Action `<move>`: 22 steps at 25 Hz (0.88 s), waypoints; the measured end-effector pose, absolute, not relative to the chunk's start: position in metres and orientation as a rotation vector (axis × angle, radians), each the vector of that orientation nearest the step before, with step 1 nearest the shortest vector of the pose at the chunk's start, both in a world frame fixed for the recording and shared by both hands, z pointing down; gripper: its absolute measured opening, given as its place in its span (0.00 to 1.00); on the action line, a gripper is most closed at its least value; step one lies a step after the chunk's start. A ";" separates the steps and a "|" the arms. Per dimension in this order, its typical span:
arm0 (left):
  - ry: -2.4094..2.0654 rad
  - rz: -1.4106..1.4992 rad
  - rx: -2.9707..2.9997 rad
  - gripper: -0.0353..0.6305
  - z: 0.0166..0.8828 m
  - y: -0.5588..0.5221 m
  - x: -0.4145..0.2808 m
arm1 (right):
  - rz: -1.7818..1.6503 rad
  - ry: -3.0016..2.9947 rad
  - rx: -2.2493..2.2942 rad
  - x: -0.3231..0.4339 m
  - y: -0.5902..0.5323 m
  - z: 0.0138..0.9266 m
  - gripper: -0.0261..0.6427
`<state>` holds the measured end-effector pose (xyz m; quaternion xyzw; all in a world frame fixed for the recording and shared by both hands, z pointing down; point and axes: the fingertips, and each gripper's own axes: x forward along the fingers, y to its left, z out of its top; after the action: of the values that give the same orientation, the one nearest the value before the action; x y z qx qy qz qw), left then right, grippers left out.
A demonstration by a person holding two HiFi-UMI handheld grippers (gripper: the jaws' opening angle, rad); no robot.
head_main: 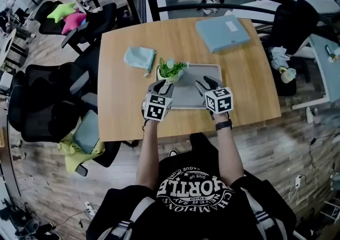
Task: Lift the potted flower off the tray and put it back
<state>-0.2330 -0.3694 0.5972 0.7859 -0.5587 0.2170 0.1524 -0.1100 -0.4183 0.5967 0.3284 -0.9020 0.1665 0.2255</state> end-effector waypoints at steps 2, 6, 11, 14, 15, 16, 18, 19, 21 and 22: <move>-1.619 0.610 2.272 0.25 0.592 -0.367 -0.231 | 0.451 -2.506 0.928 -0.105 -0.414 0.587 0.33; -1.619 0.583 2.321 0.23 0.576 -0.359 -0.223 | 0.432 -2.541 0.975 -0.097 -0.406 0.568 0.30; -1.628 0.541 2.366 0.19 0.556 -0.347 -0.218 | 0.401 -2.583 1.027 -0.090 -0.393 0.543 0.26; -1.625 0.514 2.401 0.18 0.543 -0.340 -0.215 | 0.376 -2.613 1.053 -0.087 -0.385 0.527 0.25; -1.625 0.503 2.412 0.18 0.539 -0.338 -0.214 | 0.366 -2.622 1.060 -0.086 -0.382 0.523 0.25; -1.627 0.491 2.421 0.17 0.536 -0.335 -0.213 | 0.355 -2.630 1.066 -0.084 -0.379 0.518 0.24; -1.630 0.468 2.440 0.16 0.528 -0.331 -0.211 | 0.334 -2.642 1.084 -0.080 -0.373 0.510 0.23; -1.631 0.459 2.451 0.16 0.524 -0.329 -0.209 | 0.325 -2.647 1.097 -0.078 -0.370 0.506 0.23; -1.634 0.444 2.473 0.15 0.515 -0.326 -0.207 | 0.308 -2.658 1.127 -0.073 -0.366 0.496 0.20; -1.635 0.437 2.482 0.14 0.511 -0.324 -0.207 | 0.301 -2.664 1.142 -0.071 -0.364 0.491 0.20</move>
<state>-0.2067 -0.3241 0.5109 0.8241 -0.5431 0.1452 0.0687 -0.0709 -0.3637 0.4912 0.3893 -0.9083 0.1025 0.1136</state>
